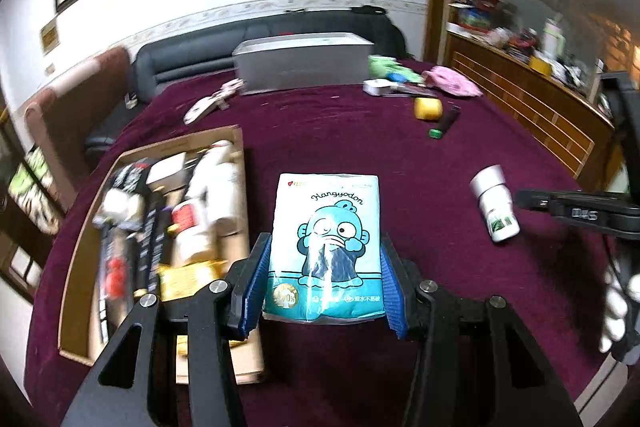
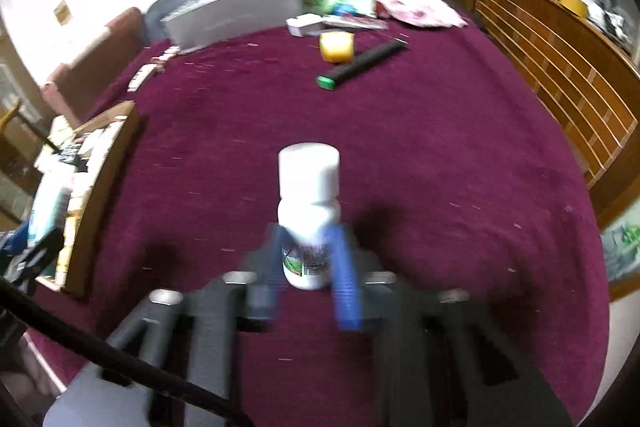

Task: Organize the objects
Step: 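Lift the white bottle with the right tool while the left tool lifts the tissue pack, then lower the tissue pack into the box with the left tool while the right tool lowers the bottle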

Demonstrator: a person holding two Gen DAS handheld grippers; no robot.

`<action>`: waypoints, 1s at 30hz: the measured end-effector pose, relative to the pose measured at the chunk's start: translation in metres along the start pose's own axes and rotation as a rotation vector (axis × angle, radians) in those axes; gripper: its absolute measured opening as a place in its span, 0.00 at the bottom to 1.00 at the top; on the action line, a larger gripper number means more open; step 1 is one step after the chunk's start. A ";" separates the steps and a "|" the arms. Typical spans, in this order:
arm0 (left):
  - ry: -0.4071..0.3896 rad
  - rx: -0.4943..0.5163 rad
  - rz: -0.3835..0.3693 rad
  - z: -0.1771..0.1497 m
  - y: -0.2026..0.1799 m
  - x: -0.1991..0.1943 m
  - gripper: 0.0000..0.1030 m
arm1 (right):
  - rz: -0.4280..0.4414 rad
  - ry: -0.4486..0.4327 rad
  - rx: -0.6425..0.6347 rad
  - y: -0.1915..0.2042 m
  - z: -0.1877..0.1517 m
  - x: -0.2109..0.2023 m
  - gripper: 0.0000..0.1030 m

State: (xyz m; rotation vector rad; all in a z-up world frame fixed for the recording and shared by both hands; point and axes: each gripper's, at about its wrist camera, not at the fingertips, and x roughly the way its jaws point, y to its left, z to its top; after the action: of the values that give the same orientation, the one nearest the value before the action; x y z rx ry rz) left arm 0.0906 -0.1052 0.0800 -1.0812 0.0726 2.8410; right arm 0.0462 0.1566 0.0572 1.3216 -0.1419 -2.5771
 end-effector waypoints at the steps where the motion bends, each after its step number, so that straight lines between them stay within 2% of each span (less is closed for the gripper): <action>1: 0.001 -0.017 0.007 -0.001 0.008 0.000 0.43 | 0.016 -0.004 -0.009 0.007 0.002 -0.001 0.07; 6: 0.000 -0.091 0.017 -0.007 0.040 0.000 0.43 | -0.015 -0.020 -0.100 0.044 0.010 0.005 0.08; 7: -0.004 -0.093 0.018 -0.008 0.042 -0.001 0.43 | -0.019 -0.025 -0.094 0.043 0.011 0.007 0.14; 8: -0.007 -0.095 0.016 -0.008 0.043 -0.001 0.43 | -0.043 -0.028 -0.091 0.042 0.015 0.014 0.30; 10: -0.013 -0.095 0.008 -0.009 0.044 -0.002 0.43 | -0.098 -0.033 -0.086 0.039 0.019 0.024 0.50; 12: -0.013 -0.093 0.001 -0.010 0.046 -0.001 0.43 | -0.091 -0.003 -0.072 0.035 0.021 0.039 0.50; 14: -0.011 -0.097 -0.005 -0.010 0.047 0.001 0.43 | -0.035 0.032 -0.060 0.034 0.022 0.049 0.49; 16: -0.008 -0.099 -0.007 -0.010 0.047 0.001 0.43 | -0.017 0.060 -0.061 0.037 0.021 0.058 0.49; 18: -0.010 -0.101 -0.004 -0.011 0.049 0.000 0.43 | -0.014 0.094 -0.072 0.042 0.018 0.070 0.35; 19: -0.010 -0.103 -0.002 -0.011 0.050 -0.001 0.43 | -0.026 0.105 -0.082 0.045 0.015 0.074 0.31; 23: -0.009 -0.120 0.010 -0.012 0.060 -0.002 0.43 | -0.028 0.093 -0.096 0.049 0.010 0.073 0.30; 26: -0.015 -0.137 0.020 -0.013 0.071 -0.004 0.43 | 0.006 0.082 -0.080 0.049 0.010 0.066 0.31; 30: -0.029 -0.172 0.044 -0.016 0.093 -0.009 0.43 | 0.093 0.052 -0.070 0.061 0.017 0.047 0.31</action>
State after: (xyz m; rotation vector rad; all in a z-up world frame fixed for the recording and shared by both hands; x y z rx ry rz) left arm 0.0977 -0.1996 0.0753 -1.0804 -0.1550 2.9470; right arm 0.0166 0.0848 0.0418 1.3233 -0.1009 -2.4461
